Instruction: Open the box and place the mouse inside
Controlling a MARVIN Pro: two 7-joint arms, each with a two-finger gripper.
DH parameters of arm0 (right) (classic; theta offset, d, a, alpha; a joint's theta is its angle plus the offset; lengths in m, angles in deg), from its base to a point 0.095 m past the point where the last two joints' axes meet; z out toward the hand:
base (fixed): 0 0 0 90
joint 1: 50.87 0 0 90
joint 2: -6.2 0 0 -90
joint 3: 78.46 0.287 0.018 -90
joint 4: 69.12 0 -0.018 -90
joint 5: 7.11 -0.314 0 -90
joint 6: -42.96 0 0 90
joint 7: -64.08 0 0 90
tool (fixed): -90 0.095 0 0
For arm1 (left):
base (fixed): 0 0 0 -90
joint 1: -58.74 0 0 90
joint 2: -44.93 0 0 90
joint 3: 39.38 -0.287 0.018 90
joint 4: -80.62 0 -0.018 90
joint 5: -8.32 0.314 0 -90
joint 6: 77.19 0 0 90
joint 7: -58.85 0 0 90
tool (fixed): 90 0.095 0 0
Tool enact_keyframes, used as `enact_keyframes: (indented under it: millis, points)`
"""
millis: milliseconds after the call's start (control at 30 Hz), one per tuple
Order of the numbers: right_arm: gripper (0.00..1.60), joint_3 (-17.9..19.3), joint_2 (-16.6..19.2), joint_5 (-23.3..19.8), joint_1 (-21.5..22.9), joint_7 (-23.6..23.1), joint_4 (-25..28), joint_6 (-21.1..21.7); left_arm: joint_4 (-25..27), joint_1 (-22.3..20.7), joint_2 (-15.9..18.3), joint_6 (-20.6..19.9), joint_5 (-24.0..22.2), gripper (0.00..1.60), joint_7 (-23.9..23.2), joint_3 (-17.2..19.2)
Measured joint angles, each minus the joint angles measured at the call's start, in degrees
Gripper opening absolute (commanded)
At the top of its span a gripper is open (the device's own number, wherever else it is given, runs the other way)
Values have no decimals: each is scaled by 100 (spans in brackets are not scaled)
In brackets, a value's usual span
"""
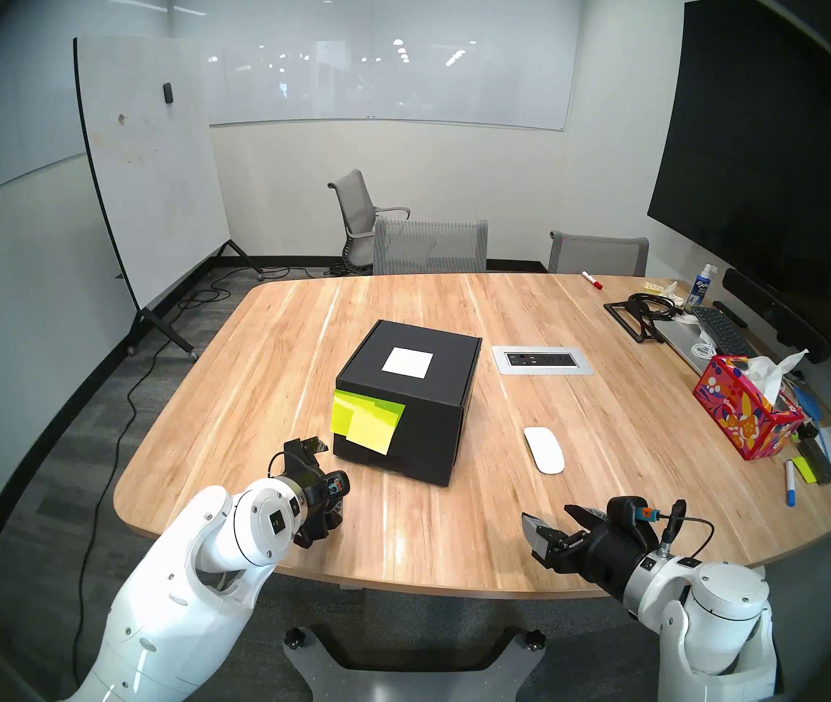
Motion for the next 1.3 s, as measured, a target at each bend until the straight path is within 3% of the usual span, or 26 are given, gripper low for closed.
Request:
enact_keyframes:
  millis: [533,1000,1300]
  points:
    - [160,3,-10,17,3,-12,0,0,-435,-305,-371,-76,24,160,523,-148]
    - [160,6,-20,28,6,-25,0,0,-692,-203,-490,492,-355,160,1112,81]
    - [160,8,-28,35,9,-33,0,0,-681,8,-366,903,-666,160,1225,404]
